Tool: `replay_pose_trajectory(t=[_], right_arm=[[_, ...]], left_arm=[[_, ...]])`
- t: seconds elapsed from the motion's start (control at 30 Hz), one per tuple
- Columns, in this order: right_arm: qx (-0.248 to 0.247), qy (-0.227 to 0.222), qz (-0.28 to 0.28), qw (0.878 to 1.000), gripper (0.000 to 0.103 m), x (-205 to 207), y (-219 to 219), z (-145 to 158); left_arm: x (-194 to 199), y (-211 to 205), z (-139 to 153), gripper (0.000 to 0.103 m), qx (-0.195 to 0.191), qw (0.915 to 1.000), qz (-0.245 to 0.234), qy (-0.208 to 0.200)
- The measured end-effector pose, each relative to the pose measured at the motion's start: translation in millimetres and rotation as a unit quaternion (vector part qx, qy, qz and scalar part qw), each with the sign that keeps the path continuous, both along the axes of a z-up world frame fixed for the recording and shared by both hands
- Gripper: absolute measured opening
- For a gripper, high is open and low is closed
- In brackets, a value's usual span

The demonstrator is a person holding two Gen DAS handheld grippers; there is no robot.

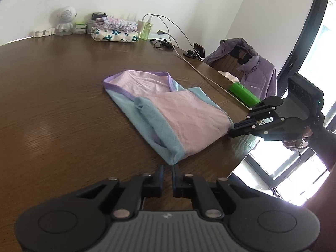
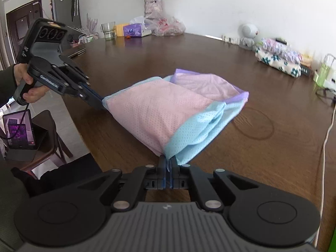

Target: Fold clothes

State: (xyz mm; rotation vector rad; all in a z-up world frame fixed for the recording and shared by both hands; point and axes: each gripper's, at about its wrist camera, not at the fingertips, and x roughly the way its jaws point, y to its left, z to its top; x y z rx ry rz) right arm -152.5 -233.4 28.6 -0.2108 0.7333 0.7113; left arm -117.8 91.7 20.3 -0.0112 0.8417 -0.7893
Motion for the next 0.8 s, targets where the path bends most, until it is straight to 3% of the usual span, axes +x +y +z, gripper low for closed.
replay_pose_trajectory(t=[0.03,0.1,0.17,0.2,0.27,0.33,0.43,0.53,0.63,0.7,0.73,0.77,0.8], right_arm=[[0.015,0.001,-0.007,1.000,0.004,1,-8,6],[0.049,0.001,-0.023,0.999,0.012,5,-25,17],[0.094,-0.007,-0.065,0.993,0.035,27,-40,30],[0.101,-0.014,-0.094,0.990,0.039,43,-41,34],[0.098,-0.020,-0.145,0.984,0.047,83,-38,38],[0.081,-0.002,-0.175,0.981,0.050,122,-31,30],[0.056,0.027,-0.201,0.978,0.050,173,-20,17],[0.052,0.064,-0.206,0.975,0.050,201,-11,3],[0.041,0.070,-0.201,0.976,0.040,210,-2,-6],[0.036,0.065,-0.191,0.979,0.037,210,1,-6],[0.037,0.065,-0.188,0.979,0.029,208,1,-7],[0.036,0.065,-0.183,0.980,0.015,205,1,-7],[0.035,0.066,-0.179,0.981,0.009,203,1,-7]], left_arm=[[-2,10,4,0.014,0.002,1.0000,0.005,-0.001],[17,19,15,0.030,0.004,0.9989,0.044,-0.014],[46,15,25,0.042,0.002,0.9954,0.090,-0.033],[68,7,27,0.046,0.002,0.9936,0.106,-0.040],[109,-11,27,0.048,0.006,0.9896,0.137,-0.045],[154,-37,21,0.046,0.038,0.9862,0.160,-0.019],[186,-58,15,0.045,0.030,0.9872,0.156,0.012],[192,-71,8,0.042,0.059,0.9872,0.147,0.017],[190,-74,6,0.036,0.059,0.9884,0.139,0.015],[189,-73,5,0.023,0.061,0.9872,0.147,0.016],[188,-73,5,0.018,0.064,0.9869,0.147,0.016],[188,-73,4,0.006,0.068,0.9866,0.148,0.015],[186,-72,4,0.005,0.068,0.9869,0.145,0.015]])
